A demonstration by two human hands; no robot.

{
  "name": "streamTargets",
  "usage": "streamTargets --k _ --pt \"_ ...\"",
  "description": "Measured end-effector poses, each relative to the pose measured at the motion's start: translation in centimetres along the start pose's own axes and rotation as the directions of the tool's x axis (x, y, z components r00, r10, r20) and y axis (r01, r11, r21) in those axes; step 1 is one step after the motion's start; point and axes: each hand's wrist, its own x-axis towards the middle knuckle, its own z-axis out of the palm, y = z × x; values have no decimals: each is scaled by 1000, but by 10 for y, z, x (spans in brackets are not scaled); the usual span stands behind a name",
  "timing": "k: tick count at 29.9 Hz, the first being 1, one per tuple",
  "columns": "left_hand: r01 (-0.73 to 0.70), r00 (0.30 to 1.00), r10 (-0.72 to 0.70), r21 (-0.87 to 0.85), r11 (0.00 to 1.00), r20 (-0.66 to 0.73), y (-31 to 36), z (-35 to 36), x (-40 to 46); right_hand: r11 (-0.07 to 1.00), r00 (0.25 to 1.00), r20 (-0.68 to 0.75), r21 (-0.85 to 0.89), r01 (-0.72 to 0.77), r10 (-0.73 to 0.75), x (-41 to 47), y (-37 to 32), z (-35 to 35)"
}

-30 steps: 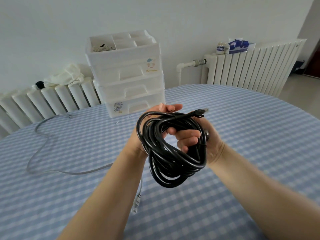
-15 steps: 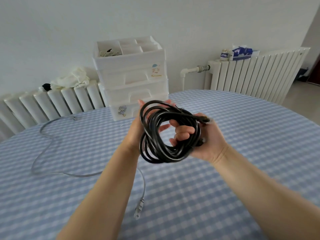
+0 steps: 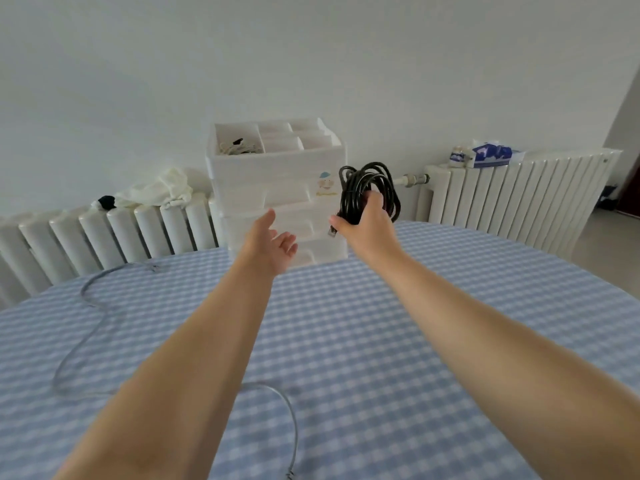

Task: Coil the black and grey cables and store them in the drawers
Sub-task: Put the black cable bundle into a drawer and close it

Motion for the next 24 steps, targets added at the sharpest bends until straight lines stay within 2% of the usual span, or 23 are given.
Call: streamTargets --k 4,7,11,20,24 --pt "-17 1000 14 -132 991 -20 4 7 6 972 995 -26 -220 87 -95 24 -11 9" --pt "-50 998 56 -239 970 20 6 8 12 965 992 -22 -235 115 -123 34 -22 13" --pt "-54 996 72 -283 958 52 0 4 15 952 991 43 -274 137 -130 43 -23 18" --pt "-81 994 63 -208 975 -92 -35 0 -17 922 976 188 -350 167 -105 51 -29 13" --pt "-131 983 105 -177 976 -148 -45 1 -37 915 968 228 -359 185 -106 58 -33 9"
